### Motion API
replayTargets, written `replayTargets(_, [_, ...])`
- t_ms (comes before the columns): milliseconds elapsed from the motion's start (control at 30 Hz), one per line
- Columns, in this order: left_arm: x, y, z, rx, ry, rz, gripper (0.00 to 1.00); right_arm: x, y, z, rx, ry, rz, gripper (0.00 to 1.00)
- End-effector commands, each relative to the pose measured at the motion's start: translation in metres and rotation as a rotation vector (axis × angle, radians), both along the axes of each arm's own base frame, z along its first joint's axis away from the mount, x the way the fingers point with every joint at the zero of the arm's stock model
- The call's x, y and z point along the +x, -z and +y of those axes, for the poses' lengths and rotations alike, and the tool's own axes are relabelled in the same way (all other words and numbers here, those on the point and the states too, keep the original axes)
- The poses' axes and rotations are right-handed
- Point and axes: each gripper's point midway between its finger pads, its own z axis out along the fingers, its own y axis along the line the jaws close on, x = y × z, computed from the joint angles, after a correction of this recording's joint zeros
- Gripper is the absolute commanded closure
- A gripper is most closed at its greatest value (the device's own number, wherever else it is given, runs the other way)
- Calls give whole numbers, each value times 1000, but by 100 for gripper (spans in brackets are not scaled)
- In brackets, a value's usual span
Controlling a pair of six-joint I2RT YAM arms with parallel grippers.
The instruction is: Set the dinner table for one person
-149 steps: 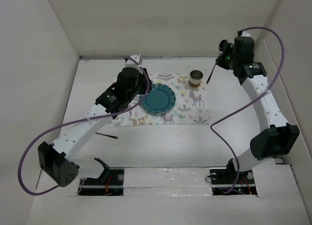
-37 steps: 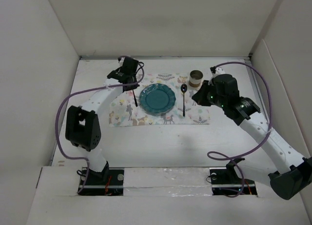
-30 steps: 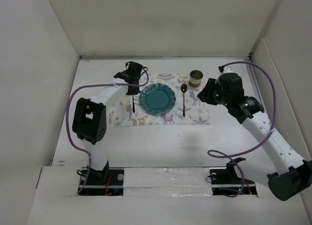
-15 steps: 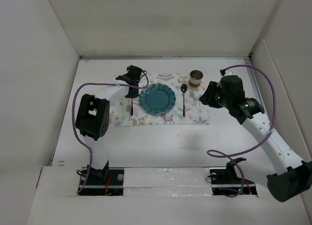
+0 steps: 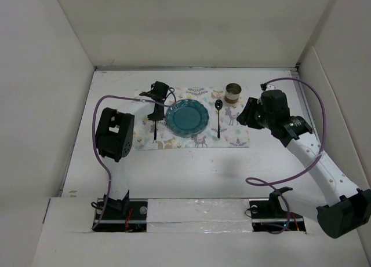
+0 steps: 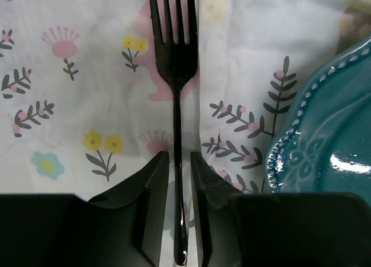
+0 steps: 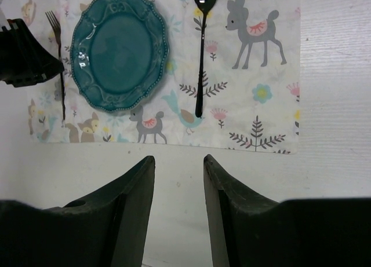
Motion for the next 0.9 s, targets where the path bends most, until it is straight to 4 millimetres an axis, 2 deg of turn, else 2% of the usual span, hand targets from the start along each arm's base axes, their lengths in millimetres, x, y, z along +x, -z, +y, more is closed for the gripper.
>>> replayTargets(0, [9,-17,2,-1,-23,-40,80,2,-4,-2,-10,-14,-19,55])
replayTargets(67, [12,-29,0,-15,-33,-61,72,2,-8,-2,-8,-14,-25,55])
replayTargets(167, [17,-65,-3,-55,-54,-134,65,1,-17,4,16,-43,-41,56])
replayTargets(233, [19,-105,-3,-93,-66,-222,64,2,-24,8,33,-56,-53,60])
replayTargets(267, [20,-121,-1,-98,-84,-258,63,2,-31,10,43,-65,-69,76])
replayTargets(300, [17,-151,0,-131,-97,-322,63,2,-36,14,60,-81,-80,89])
replayTargets(333, [16,-168,2,-144,-109,-360,63,3,-41,16,69,-90,-89,97])
replayTargets(367, [14,-182,5,-149,-123,-391,63,5,-54,18,83,-100,-111,100])
replayTargets(400, [7,-208,7,-181,-137,-445,64,5,-61,21,94,-110,-122,100])
replayTargets(433, [4,-222,8,-204,-147,-473,64,6,-73,21,105,-110,-147,100])
replayTargets(467, [-10,-258,8,-270,-155,-540,64,7,-115,22,150,-107,-250,100])
replayTargets(500, [-10,-258,8,-270,-155,-540,64,7,-116,22,150,-106,-251,100])
replayTargets(533, [-15,-273,8,-301,-154,-568,64,5,-130,21,165,-97,-285,100])
replayTargets(567, [-28,-300,11,-342,-156,-626,63,5,-148,19,179,-86,-331,84])
replayTargets(600, [-35,-314,11,-372,-159,-656,63,-2,-177,13,199,-70,-407,74])
replayTargets(633, [-42,-329,13,-405,-165,-690,62,-5,-192,9,213,-54,-446,67])
replayTargets(667, [-60,-357,19,-443,-165,-761,57,-9,-207,5,227,-39,-490,51])
replayTargets(700, [-69,-369,23,-463,-171,-797,53,-19,-227,-5,242,-6,-547,45])
replayTargets(733, [-78,-371,28,-471,-189,-815,48,-22,-234,-16,248,56,-568,41])
replayTargets(767, [-98,-390,37,-503,-192,-876,41,-24,-237,-26,245,100,-579,34])
replayTargets(800, [-107,-396,41,-514,-202,-900,39,-26,-241,-38,240,158,-598,31])
replayTargets(833, [-113,-388,45,-512,-217,-895,36,-34,-242,-45,245,181,-612,30])
replayTargets(867, [-127,-396,51,-527,-218,-932,36,-33,-240,-56,231,233,-620,26])
